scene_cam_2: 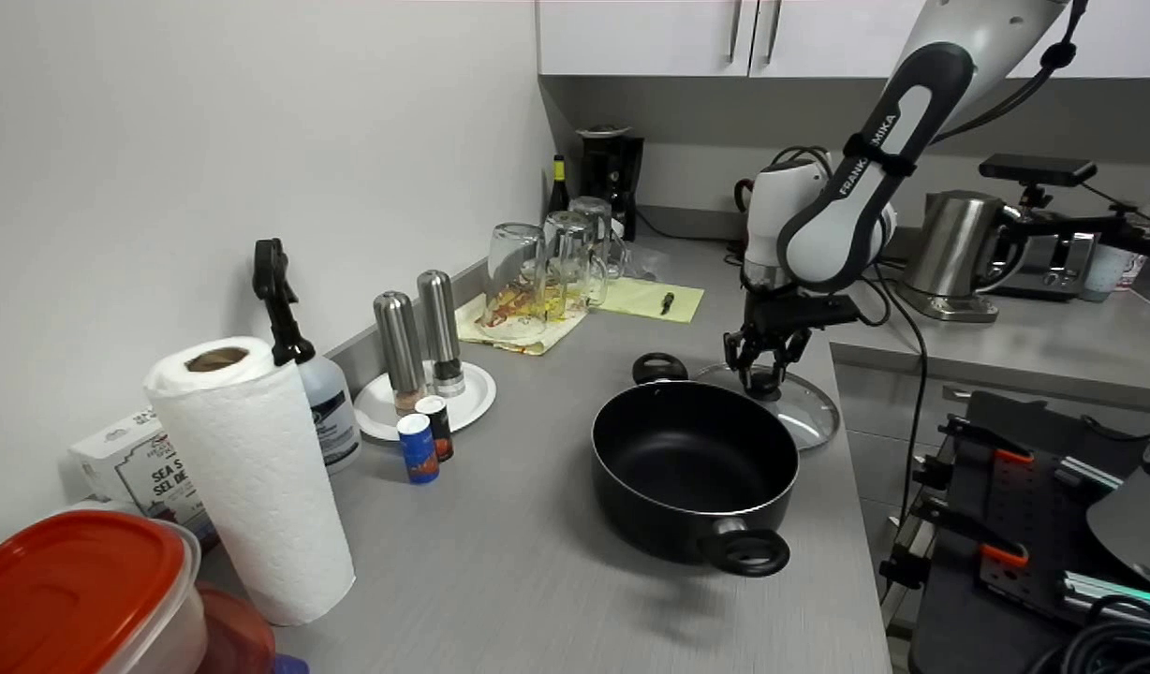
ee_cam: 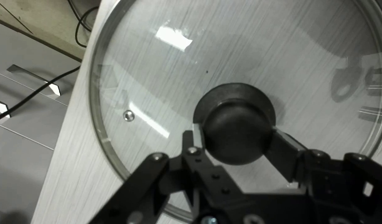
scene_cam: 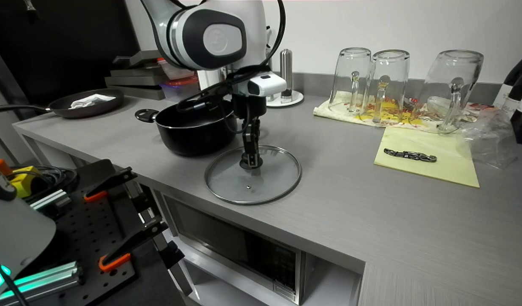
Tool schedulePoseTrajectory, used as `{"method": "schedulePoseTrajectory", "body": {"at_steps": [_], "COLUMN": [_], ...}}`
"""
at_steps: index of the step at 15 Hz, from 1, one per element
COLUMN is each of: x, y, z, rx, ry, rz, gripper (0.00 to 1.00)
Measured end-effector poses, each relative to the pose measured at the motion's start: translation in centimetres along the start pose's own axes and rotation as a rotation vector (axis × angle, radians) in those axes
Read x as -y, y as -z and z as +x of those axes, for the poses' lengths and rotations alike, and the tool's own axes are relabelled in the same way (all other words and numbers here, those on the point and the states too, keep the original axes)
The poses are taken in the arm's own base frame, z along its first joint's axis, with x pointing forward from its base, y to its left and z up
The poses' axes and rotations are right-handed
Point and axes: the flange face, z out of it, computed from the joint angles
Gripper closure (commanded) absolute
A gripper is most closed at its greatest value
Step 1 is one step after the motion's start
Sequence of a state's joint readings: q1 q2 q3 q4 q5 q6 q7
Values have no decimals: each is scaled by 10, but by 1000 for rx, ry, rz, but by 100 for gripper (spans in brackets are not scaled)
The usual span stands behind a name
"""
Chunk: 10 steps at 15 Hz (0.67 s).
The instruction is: Put the glass lid on the right side of the counter.
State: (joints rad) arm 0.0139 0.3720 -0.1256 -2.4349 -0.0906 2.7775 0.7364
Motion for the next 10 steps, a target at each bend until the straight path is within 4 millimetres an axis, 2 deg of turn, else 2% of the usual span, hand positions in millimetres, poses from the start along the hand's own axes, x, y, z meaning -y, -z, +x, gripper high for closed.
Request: {"method": "schedulePoseTrajectory", "body": {"at_steps": [3,4,10], "x": [0,0,-1], "y": [1,2,14], "z": [1,2,7], "rx": [-3,-6,-42], "ry": [-4,-4,-9], "rz": [2,2,12], "gripper": [4,0,0]}}
